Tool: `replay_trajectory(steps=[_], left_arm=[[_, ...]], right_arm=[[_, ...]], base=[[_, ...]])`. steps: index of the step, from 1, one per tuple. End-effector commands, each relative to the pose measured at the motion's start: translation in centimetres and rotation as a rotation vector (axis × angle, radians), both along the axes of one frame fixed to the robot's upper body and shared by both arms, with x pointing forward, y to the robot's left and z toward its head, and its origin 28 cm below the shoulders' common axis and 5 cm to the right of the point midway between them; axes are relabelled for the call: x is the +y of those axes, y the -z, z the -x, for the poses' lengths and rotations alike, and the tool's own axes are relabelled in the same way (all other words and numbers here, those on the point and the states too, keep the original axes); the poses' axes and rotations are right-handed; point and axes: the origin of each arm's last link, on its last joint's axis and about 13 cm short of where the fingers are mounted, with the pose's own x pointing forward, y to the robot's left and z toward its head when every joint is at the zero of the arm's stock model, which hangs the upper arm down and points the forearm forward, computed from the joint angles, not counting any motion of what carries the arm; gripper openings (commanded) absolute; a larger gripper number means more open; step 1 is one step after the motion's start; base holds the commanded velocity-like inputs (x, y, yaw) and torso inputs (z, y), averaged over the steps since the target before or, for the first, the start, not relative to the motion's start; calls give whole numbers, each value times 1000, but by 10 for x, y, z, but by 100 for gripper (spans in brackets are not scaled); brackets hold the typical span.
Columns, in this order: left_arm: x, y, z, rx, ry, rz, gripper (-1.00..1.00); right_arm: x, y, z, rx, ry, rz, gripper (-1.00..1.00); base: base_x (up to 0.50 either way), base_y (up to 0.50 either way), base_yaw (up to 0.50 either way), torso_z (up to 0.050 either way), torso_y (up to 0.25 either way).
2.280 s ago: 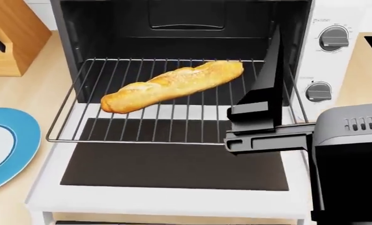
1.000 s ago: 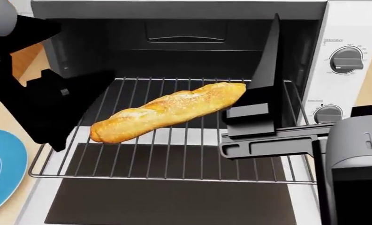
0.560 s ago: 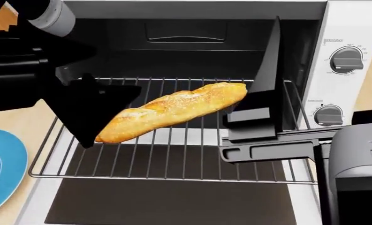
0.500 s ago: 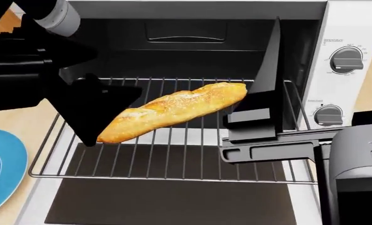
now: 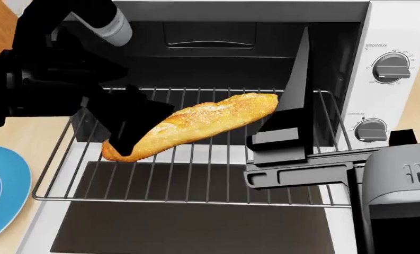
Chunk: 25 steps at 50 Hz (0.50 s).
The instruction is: Pick the baguette from the rack and place it on the plate on the counter.
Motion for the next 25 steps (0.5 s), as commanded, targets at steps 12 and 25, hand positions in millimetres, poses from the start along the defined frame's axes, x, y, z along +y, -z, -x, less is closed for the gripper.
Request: replay_trajectory(steps=[12,25], left_arm=[[-14,6,-20,23,16,-74,100],[-23,9,-24,34,47,-107,100]], right_arm=[[-1,3,-1,1,-9,-11,100],[-2,3,-1,3,-3,-7,100]], base=[[0,0,0,0,0],[0,0,0,0,0]])
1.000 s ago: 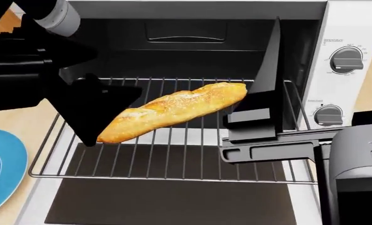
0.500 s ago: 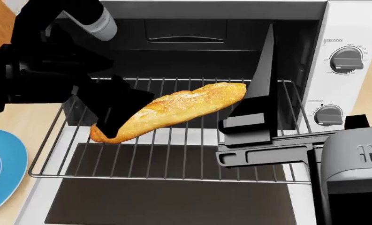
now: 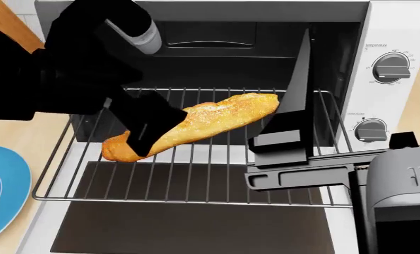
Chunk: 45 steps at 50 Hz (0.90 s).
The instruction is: Pick the baguette from the rack and place it on the plate on the counter.
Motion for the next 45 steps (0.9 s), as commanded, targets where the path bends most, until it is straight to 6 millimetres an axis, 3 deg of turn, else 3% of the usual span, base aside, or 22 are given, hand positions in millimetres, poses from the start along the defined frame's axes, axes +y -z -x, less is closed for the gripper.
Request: replay_trajectory(steps=[1,45], left_arm=[[-8,2,-3,11,27,-32,100],[-18,17,-7,53,60,-77,100]], right_arm=[[-1,0,0,0,4,1,100],[-4,3,3,3,13,-2,100]], base=[[0,0,0,0,0],[0,0,0,0,0]])
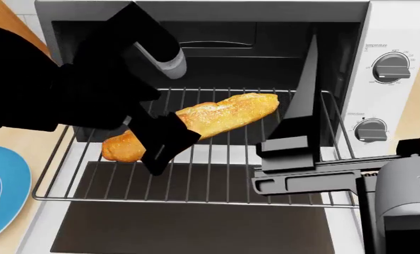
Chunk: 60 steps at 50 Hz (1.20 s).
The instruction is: Pick the baguette from the rack and place it on the plate on the counter.
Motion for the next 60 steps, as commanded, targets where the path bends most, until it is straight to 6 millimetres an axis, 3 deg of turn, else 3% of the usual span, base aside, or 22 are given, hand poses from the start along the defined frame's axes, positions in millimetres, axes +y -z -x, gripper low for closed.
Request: replay_trajectory(steps=[1,21,22,42,60], left_arm=[[-2,4,-2,10,4,-10,100],[-2,9,1,4,5,-33,100],[-2,8,1,-4,5,-42,-100],[4,-18,19,-109,-3,-44,-100],[39,-47,110,-277,-66,-32,-100]], right_arm=[[-1,1,1,0,1,-2,100],[-1,1,0,0,1,-5,100],[-1,1,0,0,2,-4,100],[0,0,1,-3,3,-7,100],[-1,4,0,-2,-6,-22,100]], base=[[0,0,0,0,0],[0,0,0,0,0],[0,0,0,0,0],[0,0,0,0,0],[0,0,0,0,0]])
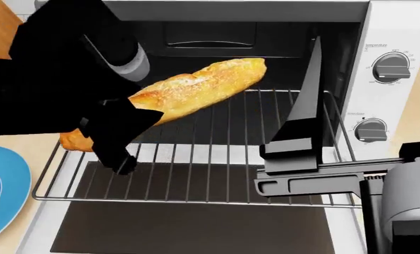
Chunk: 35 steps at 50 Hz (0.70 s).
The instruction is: Pick the baguette from the rack and place it on the plate on the counter.
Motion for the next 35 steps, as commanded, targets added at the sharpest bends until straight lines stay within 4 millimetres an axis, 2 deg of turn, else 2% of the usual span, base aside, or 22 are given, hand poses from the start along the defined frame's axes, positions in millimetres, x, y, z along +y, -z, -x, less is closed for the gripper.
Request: replay_trajectory(steps=[1,14,26,35], left_arm=[[22,-14,51,-114,-55,-17,-100],[59,-27,112,-214,-216,40,-100],[75,-23,144,-259,-337,72,-100],[90,-13,160,-264,-437,88,-100]], right_arm=[[0,3,-1,0,-4,-9,100],[-1,4,1,-1,-6,-16,100],[0,5,-1,5,-12,-14,100],[0,5,0,7,-8,-10,100]], base=[[0,0,0,0,0],[0,0,0,0,0],[0,0,0,0,0],[0,0,0,0,0]])
